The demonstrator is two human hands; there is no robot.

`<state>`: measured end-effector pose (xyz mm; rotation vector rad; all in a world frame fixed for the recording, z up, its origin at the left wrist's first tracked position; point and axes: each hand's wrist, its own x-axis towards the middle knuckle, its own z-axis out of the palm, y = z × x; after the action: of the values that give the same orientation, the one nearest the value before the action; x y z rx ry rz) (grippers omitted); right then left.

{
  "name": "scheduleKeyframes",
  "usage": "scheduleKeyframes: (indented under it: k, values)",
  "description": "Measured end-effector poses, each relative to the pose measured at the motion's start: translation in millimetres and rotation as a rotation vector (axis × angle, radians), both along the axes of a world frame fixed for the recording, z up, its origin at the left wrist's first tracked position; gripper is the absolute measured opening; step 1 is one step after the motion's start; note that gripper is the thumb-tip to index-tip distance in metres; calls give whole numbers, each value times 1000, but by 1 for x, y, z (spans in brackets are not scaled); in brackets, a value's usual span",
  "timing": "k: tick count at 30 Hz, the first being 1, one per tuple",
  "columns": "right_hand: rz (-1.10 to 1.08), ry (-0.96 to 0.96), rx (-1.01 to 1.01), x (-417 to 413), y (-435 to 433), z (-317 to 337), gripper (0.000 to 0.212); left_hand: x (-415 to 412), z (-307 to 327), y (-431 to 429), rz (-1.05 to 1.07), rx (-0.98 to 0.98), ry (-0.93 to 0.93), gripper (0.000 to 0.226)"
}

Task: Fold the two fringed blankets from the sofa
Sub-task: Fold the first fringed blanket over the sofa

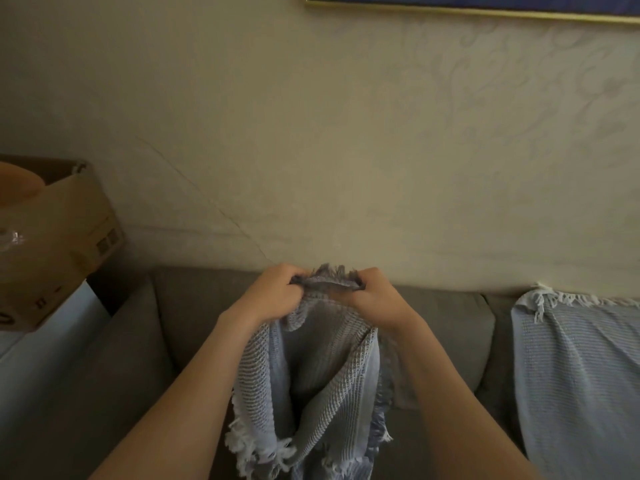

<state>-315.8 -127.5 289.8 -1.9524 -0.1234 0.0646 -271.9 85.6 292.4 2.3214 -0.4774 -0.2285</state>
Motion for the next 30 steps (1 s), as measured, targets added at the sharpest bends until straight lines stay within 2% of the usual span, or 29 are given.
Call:
scheduleKeyframes:
  k: [3,6,8,10,12,15,18,19,26,28,30]
  values:
    - [-14,37,145,1,-4,-3,25,-6,7,3,7,-92,75,25]
    - [-34,-1,162,-2,-6,0,42,-11,11,11,6,-131,136,54]
    - [-33,-80,115,-6,-4,2,29,-14,15,12,18,-61,118,68]
    - [-46,-128,87,-10,-1,3,14,-15,24,10,-31,-41,136,51]
    - [-59,-156,123,-16,4,3,12,-15,33,8,-42,-71,121,38]
    - [-89,-113,140,-24,8,-3,8,-15,42,2,59,-131,-54,48]
    - [-156,-64,-62,-25,13,-18,40,-19,50,-9,187,-140,-221,40]
    - [-184,-56,-122,-25,15,-21,43,-20,53,-11,236,-152,-251,37]
    - [-295,53,-362,-22,24,-28,39,-26,79,-9,610,-309,-335,40]
    - [-239,90,-432,-22,24,-27,43,-25,89,-4,731,-399,-340,43]
    - [-173,116,-489,-19,23,-23,36,-23,97,1,819,-476,-345,48]
